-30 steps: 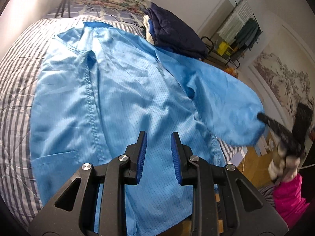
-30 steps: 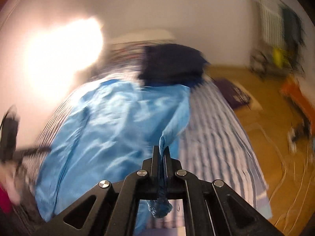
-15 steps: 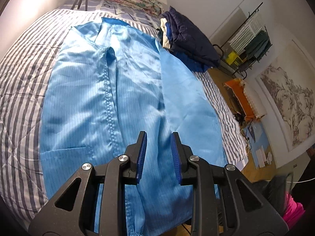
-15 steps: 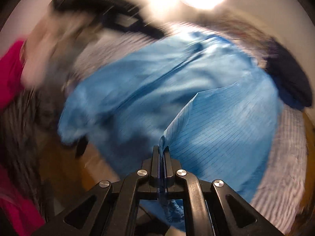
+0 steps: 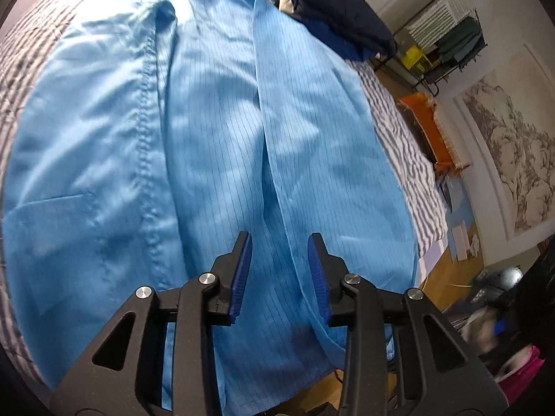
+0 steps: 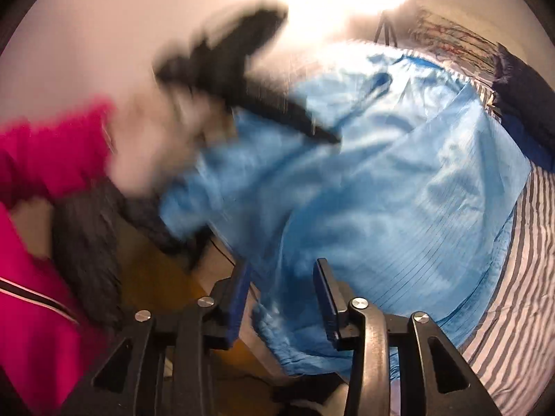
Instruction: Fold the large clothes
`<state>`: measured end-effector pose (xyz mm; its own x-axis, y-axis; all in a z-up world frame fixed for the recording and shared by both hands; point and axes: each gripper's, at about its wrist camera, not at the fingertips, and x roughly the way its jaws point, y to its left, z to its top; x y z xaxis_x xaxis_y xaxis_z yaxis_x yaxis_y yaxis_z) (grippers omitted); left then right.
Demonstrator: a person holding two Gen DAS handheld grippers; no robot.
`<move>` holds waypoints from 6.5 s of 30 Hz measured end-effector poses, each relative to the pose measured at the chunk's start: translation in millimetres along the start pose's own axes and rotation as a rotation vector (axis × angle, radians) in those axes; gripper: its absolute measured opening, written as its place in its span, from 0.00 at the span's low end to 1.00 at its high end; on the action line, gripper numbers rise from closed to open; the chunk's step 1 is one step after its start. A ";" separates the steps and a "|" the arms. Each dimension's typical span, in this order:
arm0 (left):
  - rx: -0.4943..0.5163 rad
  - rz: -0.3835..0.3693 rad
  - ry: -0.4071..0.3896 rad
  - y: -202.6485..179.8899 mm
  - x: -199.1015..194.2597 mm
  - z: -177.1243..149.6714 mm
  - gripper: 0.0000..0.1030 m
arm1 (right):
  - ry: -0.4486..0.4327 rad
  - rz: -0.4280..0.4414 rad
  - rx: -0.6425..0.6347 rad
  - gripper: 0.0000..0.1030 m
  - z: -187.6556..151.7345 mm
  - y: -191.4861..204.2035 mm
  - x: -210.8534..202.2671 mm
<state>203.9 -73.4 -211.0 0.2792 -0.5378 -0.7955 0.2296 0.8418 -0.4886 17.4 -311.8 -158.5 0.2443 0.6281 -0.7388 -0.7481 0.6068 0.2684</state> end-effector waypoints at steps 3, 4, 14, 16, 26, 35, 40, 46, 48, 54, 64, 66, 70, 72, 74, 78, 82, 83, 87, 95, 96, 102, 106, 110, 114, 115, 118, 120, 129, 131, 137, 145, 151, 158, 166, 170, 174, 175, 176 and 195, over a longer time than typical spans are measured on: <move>-0.046 -0.012 0.015 3.7 12.6 4.6 0.32 | -0.107 -0.023 0.105 0.52 9.1 -33.4 -28.1; -0.066 -0.017 0.016 6.3 16.6 8.6 0.32 | -0.120 -0.038 0.137 0.52 11.9 -44.6 -31.5; -0.134 -0.064 0.000 16.6 49.8 48.9 0.32 | -0.203 -0.257 0.598 0.52 44.3 -218.0 -34.4; -0.134 -0.070 -0.003 15.8 55.5 52.8 0.31 | -0.207 -0.281 0.645 0.53 48.5 -246.8 -28.2; -0.113 0.005 -0.052 17.4 54.7 64.6 0.18 | -0.197 -0.329 0.839 0.53 66.3 -366.8 14.3; -0.169 -0.076 -0.040 27.7 64.9 78.2 0.10 | -0.219 -0.287 0.850 0.36 78.6 -398.3 46.8; -0.128 -0.055 -0.053 16.1 66.4 78.9 0.00 | -0.233 -0.267 0.816 0.11 83.7 -393.7 51.3; -0.103 -0.031 -0.089 10.8 43.2 58.5 0.00 | -0.220 -0.344 0.770 0.00 96.0 -386.1 55.9; -0.090 -0.017 -0.081 11.5 46.3 56.0 0.00 | -0.226 -0.347 0.764 0.00 97.9 -385.4 56.4; -0.100 -0.006 -0.078 4.6 62.6 68.7 0.00 | -0.240 -0.433 0.748 0.00 111.5 -391.0 49.8; -0.015 0.049 -0.032 -14.0 69.3 35.1 0.00 | -0.189 -0.435 0.746 0.00 115.8 -399.2 74.2; -0.014 0.069 -0.045 -14.2 69.9 43.4 0.00 | -0.196 -0.433 0.759 0.00 114.8 -401.0 72.6; 0.017 0.084 0.002 -13.3 77.6 52.2 0.00 | -0.235 -0.424 0.841 0.00 100.2 -413.3 59.2; 0.033 0.087 0.008 -13.7 74.8 46.7 0.00 | -0.238 -0.409 0.857 0.00 96.6 -413.1 56.3; 0.027 0.089 0.001 -14.1 70.2 45.1 0.00 | -0.213 -0.395 0.852 0.13 97.2 -410.5 56.2; -0.037 0.039 -0.042 -3.2 48.8 42.5 0.05 | -0.235 -0.330 0.844 0.25 95.5 -391.6 25.3; -0.031 0.005 -0.061 -11.0 32.5 34.8 0.27 | -0.288 -0.248 0.779 0.35 87.8 -349.3 -26.7; -0.027 0.005 -0.053 -12.0 28.7 30.4 0.27 | -0.293 -0.227 0.768 0.35 84.4 -338.7 -36.7; -0.036 -0.015 -0.030 -10.1 18.8 15.7 0.27 | -0.250 -0.172 0.734 0.35 57.5 -283.2 -66.6; -0.052 -0.033 0.051 -11.8 33.0 -16.7 0.27 | -0.054 -0.011 0.724 0.36 -29.1 -172.4 -24.3; -0.055 -0.037 0.055 -11.7 34.2 -19.7 0.27 | -0.033 -0.006 0.725 0.36 -33.8 -167.7 -14.7; -0.068 -0.062 0.051 -9.3 36.5 -28.6 0.11 | 0.065 0.001 0.716 0.35 -31.3 -160.5 27.8; -0.055 -0.063 0.054 -11.5 40.7 -32.4 0.04 | 0.086 -0.005 0.731 0.08 -27.0 -162.8 40.4; -0.047 -0.054 0.049 -13.8 42.6 -33.3 0.01 | 0.066 -0.062 0.693 0.00 -25.9 -153.7 32.9; -0.033 -0.047 0.050 -15.9 43.3 -33.9 0.01 | -0.007 -0.072 0.694 0.07 -33.9 -150.6 13.4; -0.029 -0.043 0.048 -16.5 43.6 -34.2 0.01 | -0.012 -0.075 0.702 0.09 -35.2 -151.8 11.4; -0.024 -0.038 0.048 -17.1 45.1 -34.0 0.01 | 0.000 -0.056 0.742 0.32 -40.9 -158.3 13.9; -0.025 -0.038 0.048 -17.8 46.3 -33.7 0.01 | 0.016 -0.029 0.772 0.47 -44.1 -162.0 19.5; 0.028 -0.094 0.052 -51.7 48.1 -42.7 0.00 | 0.058 -0.171 0.707 0.00 -39.3 -147.3 10.0; 0.042 -0.096 0.058 -58.6 52.4 -46.3 0.00 | 0.022 -0.189 0.715 0.00 -41.8 -146.6 -9.1; 0.056 -0.080 0.082 -58.1 64.1 -48.7 0.00 | 0.052 -0.251 0.777 0.00 -57.9 -165.1 -12.9; 0.111 -0.084 0.063 -64.5 17.9 -42.0 0.00 | 0.043 -0.261 0.699 0.23 -40.5 -151.7 -25.6; 0.134 -0.109 -0.028 -62.0 -67.5 -11.1 0.01 | -0.110 -0.258 0.591 0.29 2.3 -119.7 -78.9; 0.195 -0.026 -0.225 -54.4 -197.8 57.4 0.09 | -0.245 -0.194 0.471 0.32 59.8 -82.6 -133.7; 0.160 0.080 -0.372 -24.6 -262.2 175.9 0.11 | -0.337 -0.235 0.389 0.50 135.7 -89.4 -153.4; 0.145 0.057 -0.376 -10.8 -236.8 233.2 0.27 | -0.339 -0.297 0.361 0.55 172.2 -124.4 -135.5; 0.104 0.005 -0.335 5.9 -182.2 280.7 0.27 | -0.299 -0.340 0.347 0.54 201.2 -180.8 -95.6; 0.096 -0.006 -0.322 10.7 -162.0 293.9 0.27 | -0.282 -0.340 0.353 0.54 206.5 -197.3 -83.3; 0.092 -0.011 -0.310 14.0 -147.3 303.3 0.27 | -0.256 -0.340 0.366 0.54 212.4 -220.2 -65.3; -0.156 -0.069 -0.098 90.8 153.4 440.9 0.40 | -0.062 -0.303 0.317 0.54 229.6 -400.1 123.6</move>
<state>678.6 -99.8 -219.3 0.3593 -0.5899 -0.7231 0.1061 0.7957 -0.5964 488.5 -365.1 -215.3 0.4668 0.4211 -0.7777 -0.4130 0.8814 0.2294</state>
